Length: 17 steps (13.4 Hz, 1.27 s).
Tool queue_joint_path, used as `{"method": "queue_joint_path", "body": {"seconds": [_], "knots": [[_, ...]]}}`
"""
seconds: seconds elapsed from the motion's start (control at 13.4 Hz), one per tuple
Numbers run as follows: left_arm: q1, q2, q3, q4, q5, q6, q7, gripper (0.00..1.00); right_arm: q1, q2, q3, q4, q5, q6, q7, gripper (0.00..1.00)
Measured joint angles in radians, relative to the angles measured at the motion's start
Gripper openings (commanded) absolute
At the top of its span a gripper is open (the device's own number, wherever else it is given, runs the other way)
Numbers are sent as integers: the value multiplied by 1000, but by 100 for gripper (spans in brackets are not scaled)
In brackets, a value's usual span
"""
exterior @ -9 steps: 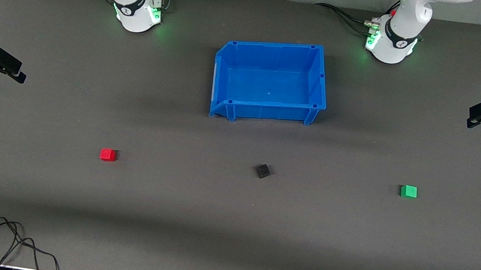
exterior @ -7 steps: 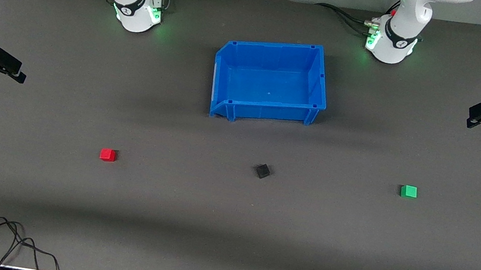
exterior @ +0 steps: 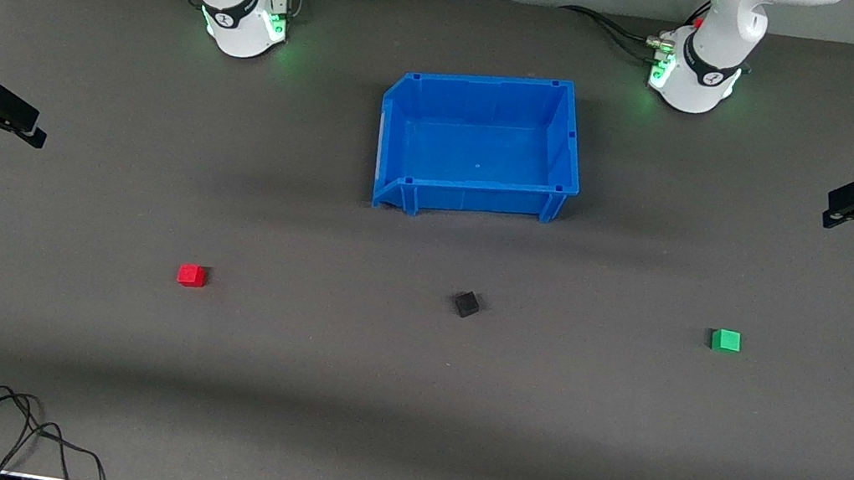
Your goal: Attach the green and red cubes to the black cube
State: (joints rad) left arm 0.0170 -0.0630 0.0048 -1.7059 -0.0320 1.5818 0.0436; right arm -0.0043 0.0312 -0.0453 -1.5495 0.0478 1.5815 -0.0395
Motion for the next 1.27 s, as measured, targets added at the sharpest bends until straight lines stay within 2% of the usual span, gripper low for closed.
{"method": "queue_joint_path", "body": {"seconds": [0.3,0.52,0.82,1.12,1.27], "knots": [[18,86,11,-4,19,20,-2,100,0,0,0,0,0,-29,0,100],[19,130,11,-47,25,131,-4,100,0,0,-1,1,-1,-49,59,100],[27,164,13,-206,27,383,-26,99,1,7,-2,6,-1,-52,470,100],[39,278,13,-247,27,508,-26,98,5,59,-1,7,11,-51,925,100],[39,330,12,-263,28,587,-26,96,5,111,-1,9,60,-46,1131,100]]}}
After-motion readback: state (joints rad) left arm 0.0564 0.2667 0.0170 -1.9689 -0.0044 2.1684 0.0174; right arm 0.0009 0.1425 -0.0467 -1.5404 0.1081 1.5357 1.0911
